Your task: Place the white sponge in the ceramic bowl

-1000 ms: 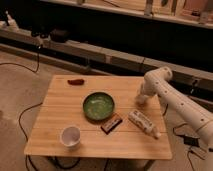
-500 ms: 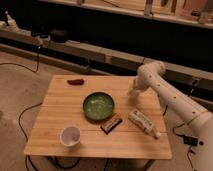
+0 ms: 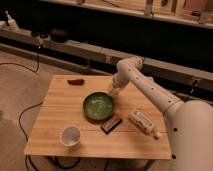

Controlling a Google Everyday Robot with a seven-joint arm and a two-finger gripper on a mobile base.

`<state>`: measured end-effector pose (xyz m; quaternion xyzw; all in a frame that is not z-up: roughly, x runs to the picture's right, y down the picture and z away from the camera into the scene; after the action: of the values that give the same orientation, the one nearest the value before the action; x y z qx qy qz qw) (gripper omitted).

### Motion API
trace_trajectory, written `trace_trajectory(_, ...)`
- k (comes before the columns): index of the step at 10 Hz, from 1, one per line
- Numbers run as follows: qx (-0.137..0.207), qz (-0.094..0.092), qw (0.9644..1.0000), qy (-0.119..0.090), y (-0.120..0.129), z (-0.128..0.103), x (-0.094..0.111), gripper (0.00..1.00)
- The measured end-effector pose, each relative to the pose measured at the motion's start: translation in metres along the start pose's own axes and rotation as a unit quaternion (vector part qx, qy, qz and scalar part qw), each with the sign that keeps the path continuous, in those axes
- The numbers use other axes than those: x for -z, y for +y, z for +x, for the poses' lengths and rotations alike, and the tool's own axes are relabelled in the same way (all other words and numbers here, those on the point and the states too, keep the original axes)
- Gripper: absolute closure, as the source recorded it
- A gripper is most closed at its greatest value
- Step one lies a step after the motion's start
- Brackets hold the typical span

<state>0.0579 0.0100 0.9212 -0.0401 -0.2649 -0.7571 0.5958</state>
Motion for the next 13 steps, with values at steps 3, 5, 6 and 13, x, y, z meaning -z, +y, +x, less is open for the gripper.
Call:
trace_trajectory(3,0.078,-0.001,0.9967,-0.020,-0.047,-0.003,-0.006,0.93)
trace_trajectory(5,0.107,0.008,0.9932,-0.045,-0.070,-0.018,-0.017,0.77)
trace_trajectory(6,0.112,0.013,0.9920,-0.057,-0.077,-0.024,-0.021,0.65)
trace_trajectory(13,0.136,0.025,0.9848,-0.105,-0.098,-0.041,-0.020,0.20)
